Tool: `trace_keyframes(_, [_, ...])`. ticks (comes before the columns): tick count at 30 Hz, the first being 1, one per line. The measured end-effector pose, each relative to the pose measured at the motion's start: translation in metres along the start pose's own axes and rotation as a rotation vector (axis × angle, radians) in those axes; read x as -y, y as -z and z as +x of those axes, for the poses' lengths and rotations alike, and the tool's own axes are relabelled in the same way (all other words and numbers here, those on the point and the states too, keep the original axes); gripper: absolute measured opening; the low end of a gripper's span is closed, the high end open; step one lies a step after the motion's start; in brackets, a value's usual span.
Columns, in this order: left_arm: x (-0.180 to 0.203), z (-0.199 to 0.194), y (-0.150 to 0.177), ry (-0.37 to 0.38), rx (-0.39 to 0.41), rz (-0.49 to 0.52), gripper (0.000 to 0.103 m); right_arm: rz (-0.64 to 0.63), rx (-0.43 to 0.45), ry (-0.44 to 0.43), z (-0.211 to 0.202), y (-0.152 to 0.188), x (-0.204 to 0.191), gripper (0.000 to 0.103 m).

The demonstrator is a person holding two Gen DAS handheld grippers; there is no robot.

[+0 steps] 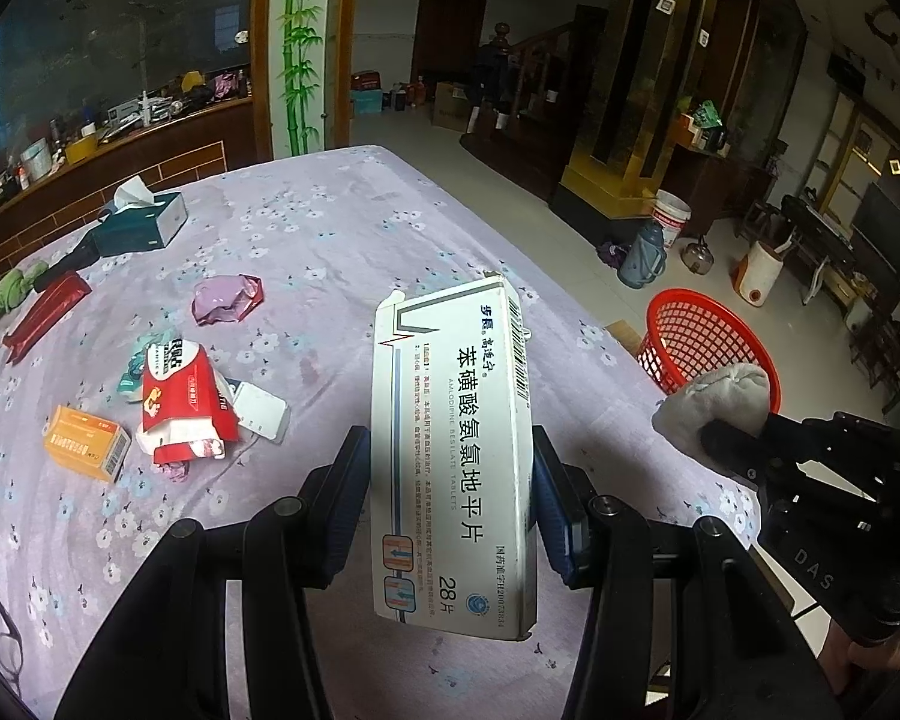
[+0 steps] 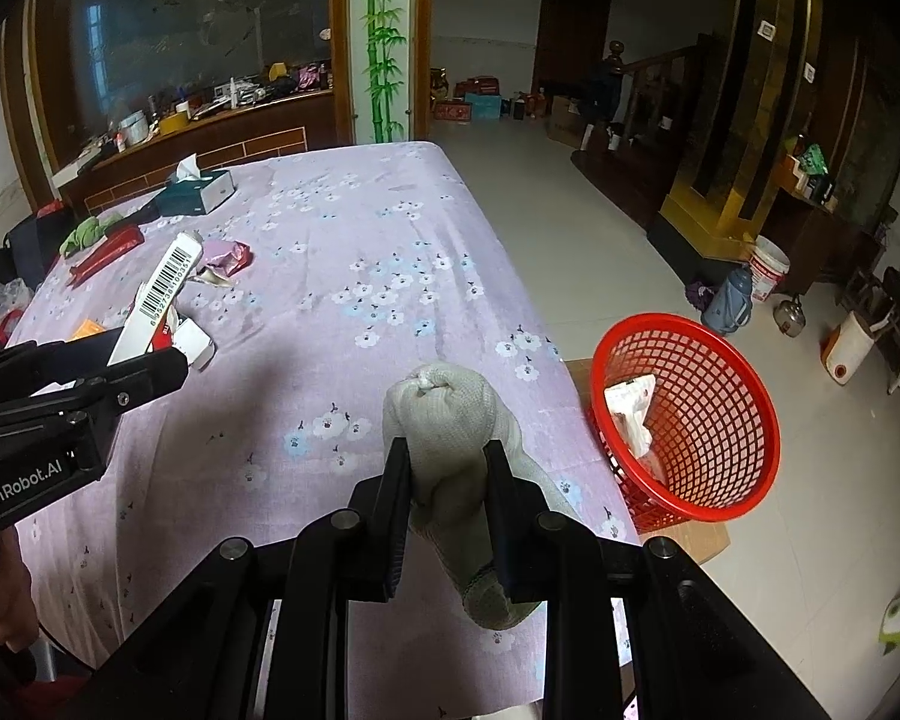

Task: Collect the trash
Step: 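Carry the medicine box and white glove toward the red basket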

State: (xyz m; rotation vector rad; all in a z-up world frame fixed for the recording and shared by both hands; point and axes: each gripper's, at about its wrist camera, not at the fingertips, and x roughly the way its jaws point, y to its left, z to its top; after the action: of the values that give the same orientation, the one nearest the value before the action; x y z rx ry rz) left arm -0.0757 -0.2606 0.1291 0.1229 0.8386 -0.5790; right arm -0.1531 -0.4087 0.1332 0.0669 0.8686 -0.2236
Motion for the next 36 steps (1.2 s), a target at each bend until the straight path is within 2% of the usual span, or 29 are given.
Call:
trace_keyframes(13, [0.014, 0.003, 0.001, 0.014, -0.019, 0.043, 0.049, 0.067, -0.015, -0.007, 0.000, 0.011, 0.017, 0.025])
trace_keyframes(21, [0.019, 0.006, -0.005, 0.015, -0.017, 0.048, 0.049, 0.082, 0.000, -0.008, -0.001, 0.004, 0.027, 0.025])
trace_keyframes(36, [0.044, 0.018, -0.015, 0.051, -0.024, 0.086, 0.049, 0.134, -0.030, -0.003, 0.008, 0.002, 0.058, 0.025])
